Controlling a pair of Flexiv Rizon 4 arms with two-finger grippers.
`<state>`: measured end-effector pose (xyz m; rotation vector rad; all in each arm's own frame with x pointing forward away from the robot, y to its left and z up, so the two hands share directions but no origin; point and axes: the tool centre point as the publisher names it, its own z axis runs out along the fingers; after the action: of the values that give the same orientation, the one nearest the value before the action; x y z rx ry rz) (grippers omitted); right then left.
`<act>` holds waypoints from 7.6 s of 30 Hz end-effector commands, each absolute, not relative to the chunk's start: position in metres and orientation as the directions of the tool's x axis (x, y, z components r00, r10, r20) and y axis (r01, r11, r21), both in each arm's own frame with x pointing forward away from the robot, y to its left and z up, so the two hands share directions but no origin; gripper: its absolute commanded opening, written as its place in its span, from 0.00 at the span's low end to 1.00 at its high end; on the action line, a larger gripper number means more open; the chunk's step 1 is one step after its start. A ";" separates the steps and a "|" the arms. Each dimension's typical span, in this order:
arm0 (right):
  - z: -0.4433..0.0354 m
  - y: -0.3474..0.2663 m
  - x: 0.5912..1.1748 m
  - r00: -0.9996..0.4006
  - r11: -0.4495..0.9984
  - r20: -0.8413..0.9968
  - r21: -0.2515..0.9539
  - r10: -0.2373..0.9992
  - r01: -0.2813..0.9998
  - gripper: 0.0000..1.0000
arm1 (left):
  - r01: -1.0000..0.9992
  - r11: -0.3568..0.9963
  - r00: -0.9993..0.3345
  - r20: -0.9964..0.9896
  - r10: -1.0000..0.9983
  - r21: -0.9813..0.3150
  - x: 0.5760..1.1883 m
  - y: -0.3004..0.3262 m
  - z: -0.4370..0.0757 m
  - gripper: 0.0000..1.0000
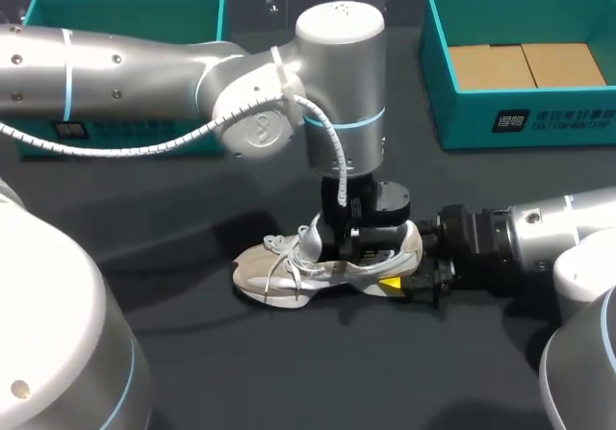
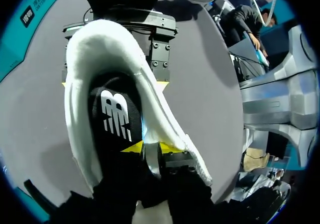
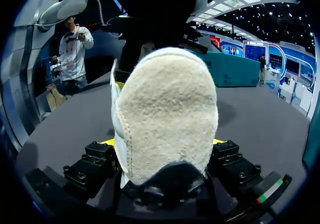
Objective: Take the shoe out of the shoebox, open the shoe tongue, remove and reinsert the insole, then place the shoe into the shoebox
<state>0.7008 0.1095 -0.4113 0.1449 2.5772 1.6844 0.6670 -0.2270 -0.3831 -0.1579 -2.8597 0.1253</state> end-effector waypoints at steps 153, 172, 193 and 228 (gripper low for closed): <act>-0.411 0.111 0.701 -0.994 0.404 0.004 0.913 0.112 0.049 0.00 | -0.112 0.745 -0.993 0.050 -0.105 -0.658 0.712 -0.286 -0.297 0.00; -0.411 0.111 0.701 -0.994 0.404 0.004 0.913 0.112 0.049 0.00 | -0.116 0.715 -0.985 0.172 0.005 -0.689 0.695 -0.291 -0.256 0.00; -0.411 0.111 0.701 -0.994 0.404 0.004 0.913 0.112 0.049 0.00 | -0.286 0.419 -0.934 0.349 0.081 -0.862 0.672 -0.279 -0.165 0.00; -0.411 0.111 0.701 -0.994 0.404 0.004 0.913 0.112 0.049 0.00 | -0.437 -0.023 -0.888 0.428 0.169 -0.899 0.613 -0.245 -0.064 0.00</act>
<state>0.7013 0.1096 -0.4112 0.1463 2.5771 1.6856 0.6336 -0.2714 -0.0639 0.2341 -1.8665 1.9163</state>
